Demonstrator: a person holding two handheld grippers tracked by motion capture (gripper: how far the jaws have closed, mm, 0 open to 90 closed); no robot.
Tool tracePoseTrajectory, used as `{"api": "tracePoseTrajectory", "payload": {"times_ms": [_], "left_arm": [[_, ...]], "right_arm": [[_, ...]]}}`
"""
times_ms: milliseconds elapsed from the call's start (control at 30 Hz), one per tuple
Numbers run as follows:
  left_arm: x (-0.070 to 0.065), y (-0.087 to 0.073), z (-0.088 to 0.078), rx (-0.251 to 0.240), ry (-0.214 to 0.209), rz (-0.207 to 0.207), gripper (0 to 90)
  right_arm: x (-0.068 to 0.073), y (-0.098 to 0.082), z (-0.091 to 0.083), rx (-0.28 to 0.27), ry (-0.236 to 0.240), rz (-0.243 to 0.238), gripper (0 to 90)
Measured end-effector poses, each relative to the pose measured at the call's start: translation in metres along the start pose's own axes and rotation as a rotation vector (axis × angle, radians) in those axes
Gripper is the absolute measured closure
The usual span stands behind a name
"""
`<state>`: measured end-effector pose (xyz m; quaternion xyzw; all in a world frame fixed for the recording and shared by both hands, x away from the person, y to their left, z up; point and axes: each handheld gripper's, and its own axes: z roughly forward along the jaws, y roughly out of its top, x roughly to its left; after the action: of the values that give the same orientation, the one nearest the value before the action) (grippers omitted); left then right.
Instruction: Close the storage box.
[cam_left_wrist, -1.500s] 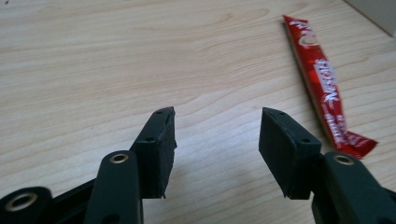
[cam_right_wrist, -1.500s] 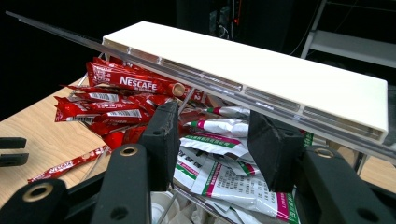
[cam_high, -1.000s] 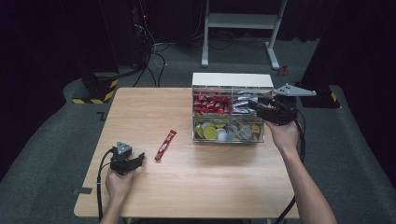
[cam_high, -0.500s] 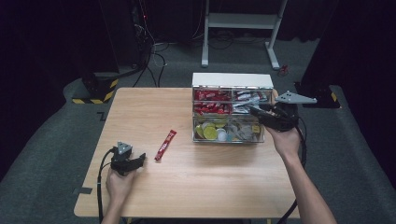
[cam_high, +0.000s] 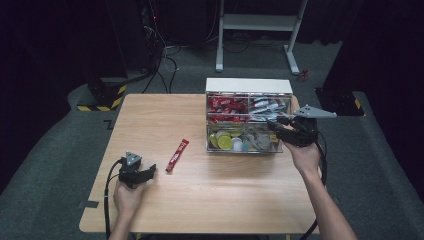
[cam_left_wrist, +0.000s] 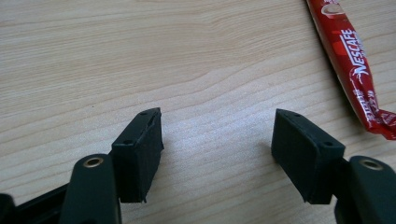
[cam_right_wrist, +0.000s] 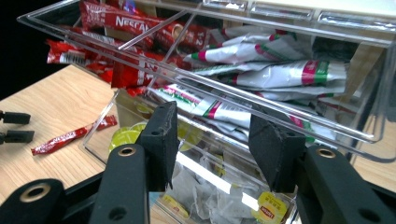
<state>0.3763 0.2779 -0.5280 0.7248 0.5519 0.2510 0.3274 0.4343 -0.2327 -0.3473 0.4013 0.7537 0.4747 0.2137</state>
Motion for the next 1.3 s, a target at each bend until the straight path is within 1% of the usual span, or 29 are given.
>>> {"api": "tracePoseTrajectory", "payload": {"times_ms": [33, 167, 233, 367, 533, 633, 700, 800, 867, 900, 967, 1067, 1100, 1300], "left_arm": [[0.000, 0.000, 0.000, 0.000, 0.000, 0.000, 33.9], [0.000, 0.000, 0.000, 0.000, 0.001, 0.000, 33.9], [0.000, 0.000, 0.000, 0.000, 0.000, -0.001, 33.9], [0.000, 0.000, 0.000, 0.000, 0.000, -0.001, 33.8], [0.000, 0.000, 0.000, 0.000, -0.001, 0.000, 33.6], [0.000, 0.000, 0.000, 0.001, 0.000, 0.001, 33.6], [0.000, 0.000, 0.000, 0.001, 0.000, 0.003, 33.6], [0.000, 0.000, 0.000, -0.001, 0.002, 0.003, 33.6], [0.000, 0.000, 0.000, 0.001, 0.001, 0.003, 33.6], [0.000, 0.000, 0.000, 0.001, 0.001, 0.003, 33.5], [0.000, 0.000, 0.000, -0.001, 0.001, 0.003, 33.5], [0.000, 0.000, 0.000, 0.001, 0.001, 0.003, 33.4], [0.000, 0.000, 0.000, 0.001, -0.001, 0.001, 33.4], [0.000, 0.000, 0.000, 0.001, -0.001, 0.000, 33.3]], "right_arm": [[0.001, -0.002, 0.000, -0.009, -0.001, -0.006, 52.3], [0.003, -0.004, 0.000, -0.008, 0.001, -0.013, 52.2], [0.005, -0.005, 0.000, -0.005, -0.010, -0.024, 52.1], [0.008, -0.008, 0.000, -0.019, -0.002, -0.025, 52.0], [0.008, -0.012, -0.001, -0.019, 0.000, -0.020, 51.8], [0.009, -0.016, -0.003, -0.027, -0.011, -0.025, 51.6], [0.009, -0.021, -0.003, -0.023, -0.020, -0.034, 51.4], [0.008, -0.028, -0.003, -0.021, -0.023, -0.025, 51.3], [0.008, -0.030, -0.003, -0.020, -0.025, -0.020, 51.2], [0.007, -0.032, -0.004, -0.027, -0.024, -0.017, 51.2], [0.006, -0.037, -0.007, -0.039, -0.020, 0.001, 51.1], [0.004, -0.041, -0.009, -0.041, -0.020, 0.010, 51.0], [0.003, -0.045, -0.009, -0.042, -0.019, 0.023, 51.0], [0.002, -0.052, -0.011, -0.051, -0.017, 0.035, 50.9]]}}
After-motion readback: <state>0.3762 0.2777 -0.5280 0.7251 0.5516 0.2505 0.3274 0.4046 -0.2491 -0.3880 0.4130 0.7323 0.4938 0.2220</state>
